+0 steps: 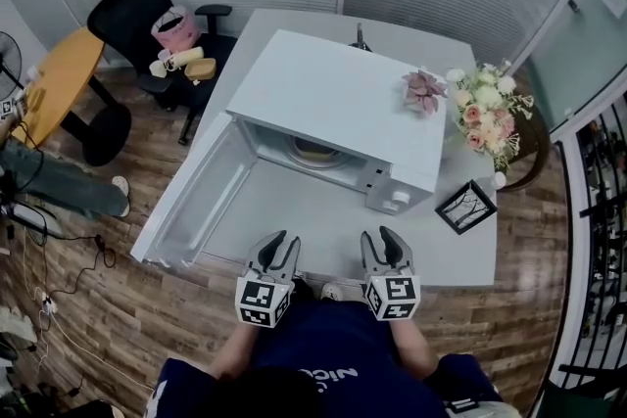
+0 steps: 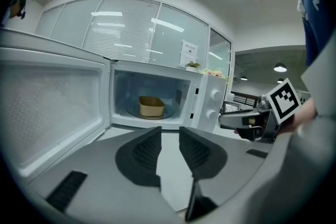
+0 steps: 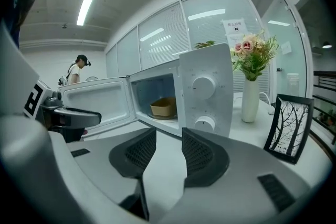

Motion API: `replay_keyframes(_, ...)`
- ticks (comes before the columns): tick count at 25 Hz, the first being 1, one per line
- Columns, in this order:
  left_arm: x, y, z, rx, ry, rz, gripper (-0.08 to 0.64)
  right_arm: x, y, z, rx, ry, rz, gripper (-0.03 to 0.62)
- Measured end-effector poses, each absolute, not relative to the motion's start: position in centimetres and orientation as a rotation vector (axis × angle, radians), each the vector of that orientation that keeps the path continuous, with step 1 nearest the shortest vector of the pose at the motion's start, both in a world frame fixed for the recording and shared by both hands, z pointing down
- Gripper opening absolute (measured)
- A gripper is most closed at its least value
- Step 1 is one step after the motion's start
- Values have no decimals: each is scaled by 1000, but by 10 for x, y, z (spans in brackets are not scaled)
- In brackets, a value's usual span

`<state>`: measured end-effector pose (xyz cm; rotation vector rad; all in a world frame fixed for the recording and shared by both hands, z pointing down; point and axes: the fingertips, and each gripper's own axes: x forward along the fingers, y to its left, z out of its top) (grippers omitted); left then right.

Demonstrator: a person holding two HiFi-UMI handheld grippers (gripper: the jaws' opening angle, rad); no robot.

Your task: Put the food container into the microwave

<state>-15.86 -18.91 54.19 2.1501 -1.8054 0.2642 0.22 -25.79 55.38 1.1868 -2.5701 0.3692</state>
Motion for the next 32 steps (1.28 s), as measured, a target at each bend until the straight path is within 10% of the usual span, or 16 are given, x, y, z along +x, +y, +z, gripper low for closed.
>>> replay_keyframes(6, -168, -191, 538, 2087, -1824, 141, 3, 3, -260, 550, 1209, -2543, 278, 9)
replay_keyframes(32, -164, -189, 542, 2093, -1813, 138, 2, -8, -252, 549, 1130, -2546, 190, 9)
